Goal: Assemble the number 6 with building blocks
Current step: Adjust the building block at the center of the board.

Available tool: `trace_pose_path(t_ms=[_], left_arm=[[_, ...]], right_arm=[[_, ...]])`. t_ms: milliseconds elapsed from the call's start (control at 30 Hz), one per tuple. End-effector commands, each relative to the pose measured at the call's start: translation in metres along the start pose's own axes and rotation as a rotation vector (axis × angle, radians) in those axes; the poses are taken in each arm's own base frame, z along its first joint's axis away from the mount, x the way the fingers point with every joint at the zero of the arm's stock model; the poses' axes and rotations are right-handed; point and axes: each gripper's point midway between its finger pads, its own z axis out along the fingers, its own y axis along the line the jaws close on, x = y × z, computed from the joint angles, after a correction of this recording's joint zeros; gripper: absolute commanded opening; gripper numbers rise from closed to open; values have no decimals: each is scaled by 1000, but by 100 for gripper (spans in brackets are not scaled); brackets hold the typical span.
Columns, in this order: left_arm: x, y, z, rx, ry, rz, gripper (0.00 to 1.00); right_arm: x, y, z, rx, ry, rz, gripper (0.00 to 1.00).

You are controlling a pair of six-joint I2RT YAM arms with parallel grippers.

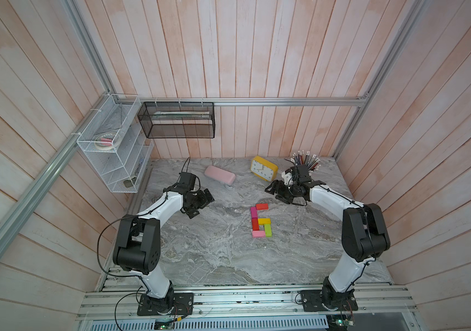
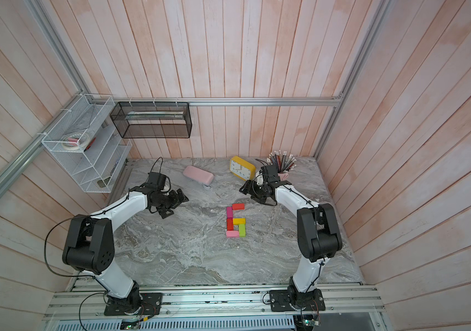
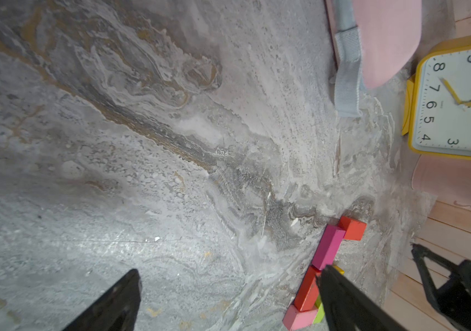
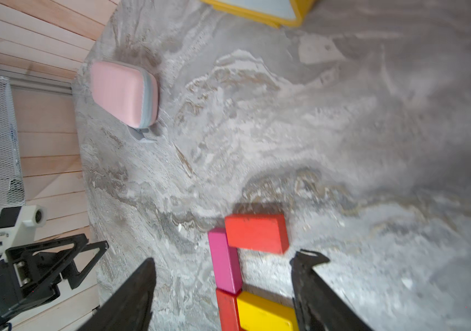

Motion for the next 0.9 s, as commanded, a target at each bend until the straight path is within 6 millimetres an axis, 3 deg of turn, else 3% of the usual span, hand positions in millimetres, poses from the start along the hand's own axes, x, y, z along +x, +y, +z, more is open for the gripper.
trace_pose_path(t_ms=[0, 267, 467, 867], left_arm=[[-12, -14, -3, 38, -29, 3, 98], [-13, -15, -1, 37, -26, 4, 98], [-12, -13, 1, 30, -20, 6, 98], [-14, -13, 2, 31, -23, 7, 98]], right_arm=[[-2, 8, 15, 7, 45, -76, 75], [-5, 24, 46, -8, 84, -109, 75], [4, 29, 69, 16, 149, -139, 74], [28, 3, 85, 78, 235, -81, 73]])
